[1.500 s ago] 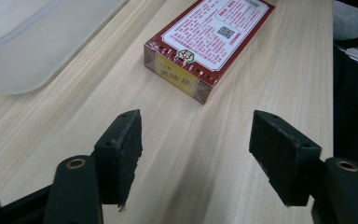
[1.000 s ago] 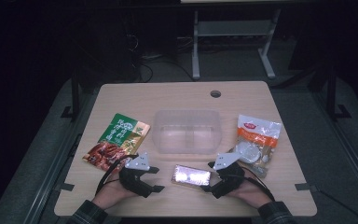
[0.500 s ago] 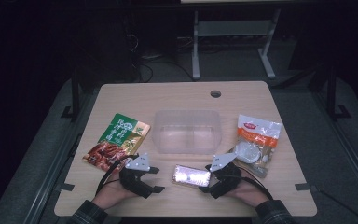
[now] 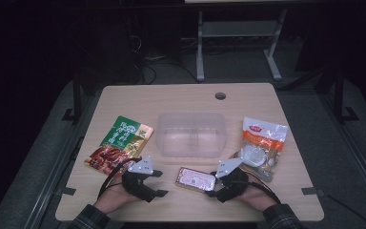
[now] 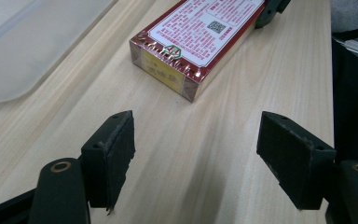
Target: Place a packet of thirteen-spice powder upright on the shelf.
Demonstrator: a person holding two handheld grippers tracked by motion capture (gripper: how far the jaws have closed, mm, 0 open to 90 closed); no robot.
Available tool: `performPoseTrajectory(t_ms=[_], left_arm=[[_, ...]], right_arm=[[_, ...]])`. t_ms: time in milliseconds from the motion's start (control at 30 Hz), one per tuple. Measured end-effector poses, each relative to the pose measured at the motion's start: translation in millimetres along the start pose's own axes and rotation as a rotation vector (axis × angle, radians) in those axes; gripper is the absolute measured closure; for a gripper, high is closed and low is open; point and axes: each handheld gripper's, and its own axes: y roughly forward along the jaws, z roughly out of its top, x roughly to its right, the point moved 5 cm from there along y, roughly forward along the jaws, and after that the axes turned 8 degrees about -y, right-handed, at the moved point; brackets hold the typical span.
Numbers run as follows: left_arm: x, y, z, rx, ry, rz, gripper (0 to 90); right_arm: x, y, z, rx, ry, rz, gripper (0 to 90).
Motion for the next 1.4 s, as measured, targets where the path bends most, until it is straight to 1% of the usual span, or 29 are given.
performPoseTrajectory(t_ms=[100, 133, 167, 200, 233, 267, 333, 367, 433, 467, 567, 600, 633, 667, 700, 800, 833, 933, 967, 1000, 1033, 1067, 1133, 1167, 1233, 1300, 1333, 1367, 1400], left_arm=[[-1.2, -1.2, 1.0, 0.002, 0.005, 0.005, 27.0], [-1.1, -1.6, 1.3, 0.004, 0.005, 0.001, 27.0], [-1.6, -2.1, 2.1, 0.007, 0.015, 0.001, 27.0], [-1.3, -2.4, 2.6, 0.010, 0.010, -0.001, 27.0], [-1.3, -2.4, 2.6, 0.010, 0.010, -0.001, 27.1], [-0.3, -3.1, 3.4, 0.018, -0.003, -0.007, 27.1], [-0.6, -4.5, 4.2, 0.019, 0.004, -0.008, 27.7], [-0.6, -5.2, 4.6, 0.021, 0.003, -0.009, 28.3], [-0.9, -5.8, 5.2, 0.025, 0.005, -0.009, 29.7], [-1.4, -7.4, 6.8, 0.032, 0.007, -0.008, 30.6], [-1.9, -9.5, 9.7, 0.048, 0.003, -0.012, 37.0], [-2.4, -10.9, 11.3, 0.059, -0.004, -0.022, 37.0], [-3.1, -12.4, 13.2, 0.063, -0.006, -0.027, 40.3], [-4.6, -15.5, 17.8, 0.073, 0.004, -0.021, 46.6], [-4.6, -15.5, 17.8, 0.073, 0.004, -0.021, 50.5], [-8.6, -22.7, 27.6, 0.106, -0.004, -0.018, 64.3], [-8.6, -22.7, 27.6, 0.106, -0.004, -0.018, 69.4], [-11.4, -32.1, 39.3, 0.148, -0.006, -0.006, 80.8], [-12.0, -34.4, 42.6, 0.164, -0.009, -0.011, 84.1], [-12.9, -36.8, 45.6, 0.176, -0.011, -0.014, 85.9], [-12.9, -36.8, 45.6, 0.176, -0.011, -0.014, 87.7], [-14.9, -39.3, 50.9, 0.191, -0.007, -0.013, 89.0], [-17.1, -39.1, 54.4, 0.200, -0.002, -0.015, 89.4], [-17.1, -39.1, 54.4, 0.200, -0.002, -0.015, 89.4], [-18.4, -36.5, 55.1, 0.201, -0.008, -0.015, 89.4], [-18.8, -34.2, 54.9, 0.196, -0.007, -0.026, 89.4], [-16.8, -32.1, 54.9, 0.190, -0.003, -0.031, 89.4], [-16.1, -31.0, 54.5, 0.183, 0.005, -0.032, 89.3], [-15.3, -29.3, 54.3, 0.183, 0.005, -0.033, 89.3]], right_arm=[[0.3, -4.0, 1.0, 0.016, 0.017, 0.010, 31.5], [0.9, -5.2, 1.0, 0.019, 0.010, 0.009, 31.6], [0.2, -6.4, 1.8, 0.024, 0.021, 0.014, 31.6], [-0.3, -7.7, 2.8, 0.021, 0.030, 0.019, 31.7], [0.9, -8.6, 3.2, 0.019, 0.013, 0.012, 31.7], [0.7, -10.0, 4.1, 0.017, 0.015, 0.012, 31.7], [0.5, -12.6, 6.2, 0.029, 0.027, 0.018, 31.8], [1.5, -13.9, 6.7, 0.031, 0.012, 0.013, 31.8], [0.4, -15.4, 8.4, 0.040, 0.021, 0.020, 31.9], [1.0, -18.5, 10.8, 0.048, 0.010, 0.023, 31.9], [0.1, -23.7, 15.5, 0.060, 0.009, 0.030, 31.9], [0.1, -23.7, 15.5, 0.060, 0.009, 0.030, 31.9], [1.2, -25.1, 17.0, 0.063, -0.007, 0.029, 31.9], [3.1, -28.0, 20.3, 0.073, -0.030, 0.033, 31.8], [2.3, -29.6, 22.5, 0.078, -0.021, 0.041, 31.9], [4.3, -32.3, 26.8, 0.081, -0.042, 0.046, 31.9], [4.3, -32.3, 26.8, 0.081, -0.042, 0.046, 31.9], [8.5, -32.8, 34.3, 0.085, -0.050, 0.061, 31.9], [10.0, -32.6, 36.2, 0.084, -0.061, 0.061, 31.9], [10.2, -32.1, 38.9, 0.088, -0.058, 0.065, 31.9], [12.5, -31.6, 40.8, 0.087, -0.081, 0.062, 31.9], [13.2, -30.9, 43.0, 0.085, -0.091, 0.064, 31.9], [12.8, -29.7, 48.0, 0.093, -0.078, 0.074, 31.9], [12.8, -29.7, 48.0, 0.093, -0.078, 0.074, 31.9], [14.5, -27.4, 53.9, 0.098, -0.101, 0.078, 31.9], [14.3, -26.9, 55.5, 0.097, -0.103, 0.078, 31.9], [14.1, -25.8, 58.3, 0.099, -0.113, 0.080, 31.8], [12.6, -25.7, 59.6, 0.103, -0.103, 0.085, 31.8], [13.0, -25.9, 60.2, 0.104, -0.117, 0.082, 31.9]])
